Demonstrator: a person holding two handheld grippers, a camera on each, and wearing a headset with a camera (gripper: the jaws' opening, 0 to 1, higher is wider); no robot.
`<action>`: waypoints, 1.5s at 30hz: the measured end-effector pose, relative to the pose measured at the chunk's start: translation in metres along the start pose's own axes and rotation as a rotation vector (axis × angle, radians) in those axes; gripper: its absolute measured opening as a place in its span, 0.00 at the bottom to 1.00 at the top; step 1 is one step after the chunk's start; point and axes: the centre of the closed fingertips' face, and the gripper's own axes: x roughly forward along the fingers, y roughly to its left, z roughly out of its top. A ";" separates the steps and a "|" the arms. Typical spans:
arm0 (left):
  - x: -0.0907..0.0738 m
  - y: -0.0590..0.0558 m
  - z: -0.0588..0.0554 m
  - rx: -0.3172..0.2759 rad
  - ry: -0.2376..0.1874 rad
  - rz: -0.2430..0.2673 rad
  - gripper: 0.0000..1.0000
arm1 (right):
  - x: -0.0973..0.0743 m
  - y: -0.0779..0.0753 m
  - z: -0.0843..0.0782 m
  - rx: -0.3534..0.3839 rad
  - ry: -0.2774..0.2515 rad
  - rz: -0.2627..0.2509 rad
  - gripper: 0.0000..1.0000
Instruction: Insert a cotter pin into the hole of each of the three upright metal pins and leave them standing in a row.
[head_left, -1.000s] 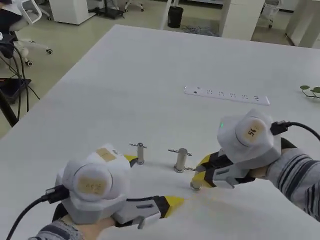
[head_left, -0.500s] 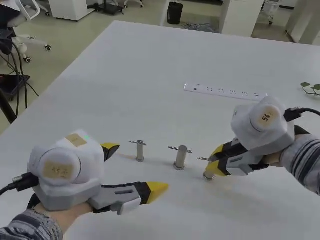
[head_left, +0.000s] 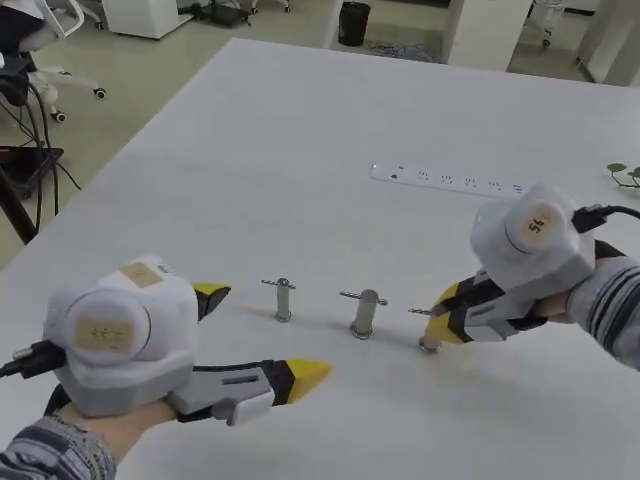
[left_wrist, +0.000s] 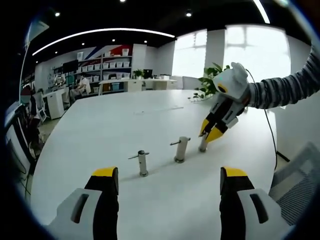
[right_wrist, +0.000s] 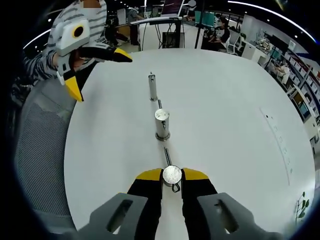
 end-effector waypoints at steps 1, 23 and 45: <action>0.000 0.001 -0.001 -0.001 0.002 0.001 0.82 | 0.000 -0.001 -0.001 -0.001 0.003 -0.001 0.09; 0.000 -0.001 -0.008 -0.012 0.031 -0.008 0.81 | -0.001 -0.003 -0.006 -0.037 -0.003 0.030 0.10; -0.010 0.005 -0.002 -0.019 0.036 0.017 0.79 | -0.036 0.007 0.004 0.293 -0.233 -0.175 0.39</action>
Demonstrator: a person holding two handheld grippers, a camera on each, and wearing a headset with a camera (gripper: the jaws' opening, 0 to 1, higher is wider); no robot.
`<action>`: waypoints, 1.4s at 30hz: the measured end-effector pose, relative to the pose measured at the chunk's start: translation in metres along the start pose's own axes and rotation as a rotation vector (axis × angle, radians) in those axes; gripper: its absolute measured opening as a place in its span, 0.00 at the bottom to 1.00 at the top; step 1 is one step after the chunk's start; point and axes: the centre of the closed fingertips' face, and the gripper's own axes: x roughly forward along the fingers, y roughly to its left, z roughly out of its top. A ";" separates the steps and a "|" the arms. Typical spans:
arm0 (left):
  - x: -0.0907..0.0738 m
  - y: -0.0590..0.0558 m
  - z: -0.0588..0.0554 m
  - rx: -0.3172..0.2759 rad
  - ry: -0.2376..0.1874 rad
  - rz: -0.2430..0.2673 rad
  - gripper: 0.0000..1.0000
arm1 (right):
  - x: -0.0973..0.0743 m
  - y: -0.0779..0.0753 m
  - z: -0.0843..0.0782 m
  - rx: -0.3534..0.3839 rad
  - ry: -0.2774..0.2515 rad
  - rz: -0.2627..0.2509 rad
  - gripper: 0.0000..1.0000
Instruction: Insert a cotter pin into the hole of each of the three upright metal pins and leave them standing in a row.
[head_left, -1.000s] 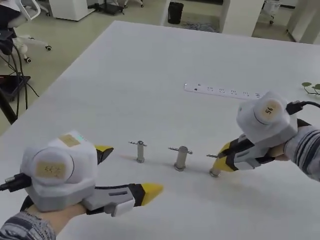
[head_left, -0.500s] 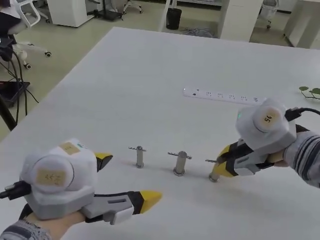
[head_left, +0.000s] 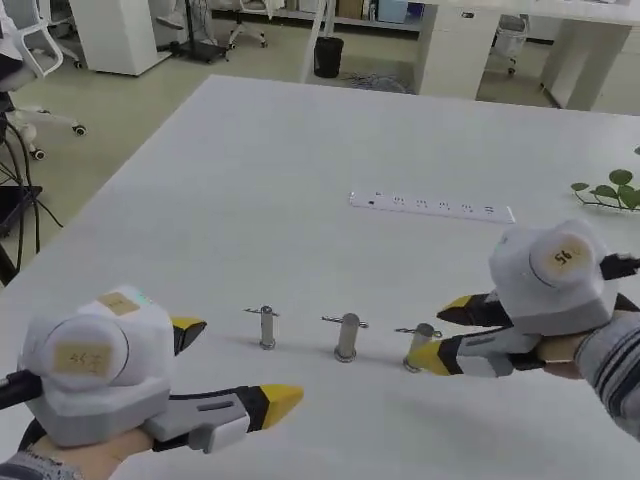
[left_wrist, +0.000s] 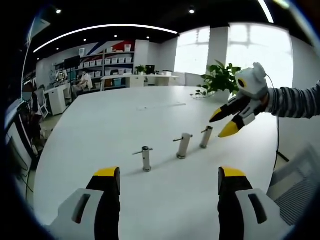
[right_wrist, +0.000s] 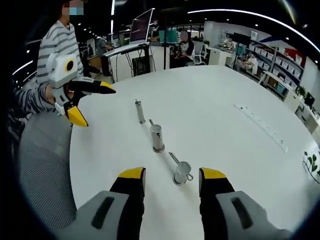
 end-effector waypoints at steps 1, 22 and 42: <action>-0.001 0.001 0.001 0.001 0.000 0.005 0.79 | -0.003 0.002 0.003 0.034 -0.033 -0.014 0.41; -0.009 -0.005 0.012 0.001 -0.028 0.023 0.90 | -0.046 0.033 0.004 0.282 -0.257 -0.215 0.67; -0.020 -0.007 0.002 -0.022 -0.018 0.049 0.99 | -0.041 0.048 -0.013 0.270 -0.255 -0.233 0.78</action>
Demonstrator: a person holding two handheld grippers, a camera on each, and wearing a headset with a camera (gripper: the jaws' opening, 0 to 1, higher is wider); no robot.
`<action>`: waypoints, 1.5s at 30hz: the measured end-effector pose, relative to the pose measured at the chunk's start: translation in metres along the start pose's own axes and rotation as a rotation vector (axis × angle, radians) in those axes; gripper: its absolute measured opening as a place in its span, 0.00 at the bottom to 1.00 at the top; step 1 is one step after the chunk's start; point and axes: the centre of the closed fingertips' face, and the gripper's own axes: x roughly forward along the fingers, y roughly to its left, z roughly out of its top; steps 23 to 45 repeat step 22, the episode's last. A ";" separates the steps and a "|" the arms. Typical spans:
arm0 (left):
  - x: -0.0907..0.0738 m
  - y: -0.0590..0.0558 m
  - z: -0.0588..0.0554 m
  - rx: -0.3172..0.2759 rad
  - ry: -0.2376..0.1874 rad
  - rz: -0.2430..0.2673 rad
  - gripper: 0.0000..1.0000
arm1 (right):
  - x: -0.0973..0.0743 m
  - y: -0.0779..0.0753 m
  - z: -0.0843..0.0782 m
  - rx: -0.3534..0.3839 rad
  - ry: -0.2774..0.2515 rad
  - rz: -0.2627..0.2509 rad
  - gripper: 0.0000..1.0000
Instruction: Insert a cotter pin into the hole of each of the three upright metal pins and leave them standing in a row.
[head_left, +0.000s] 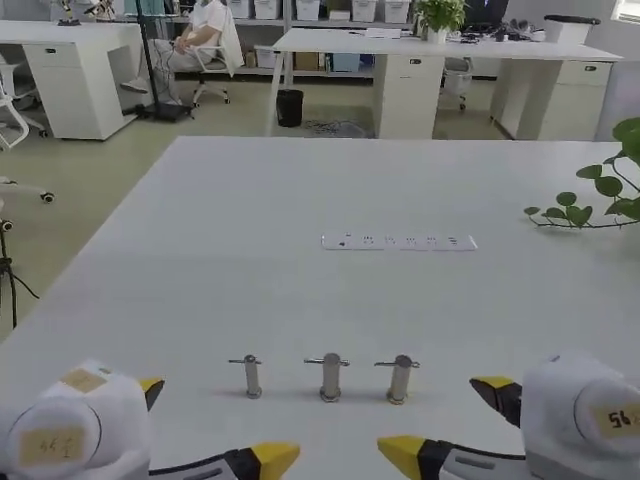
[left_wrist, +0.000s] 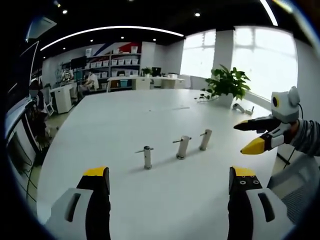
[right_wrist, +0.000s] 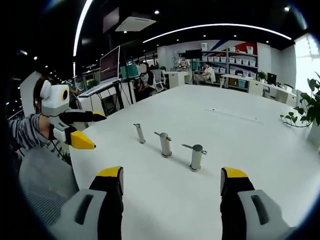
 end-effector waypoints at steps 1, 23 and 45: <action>0.000 0.000 0.000 0.001 0.000 0.001 0.99 | 0.000 0.001 0.000 0.000 0.003 0.002 0.78; 0.000 -0.001 -0.001 0.009 0.007 0.000 0.99 | -0.003 0.002 -0.007 0.009 0.009 0.007 0.81; 0.000 -0.001 -0.001 0.009 0.007 0.000 0.99 | -0.003 0.002 -0.007 0.009 0.009 0.007 0.81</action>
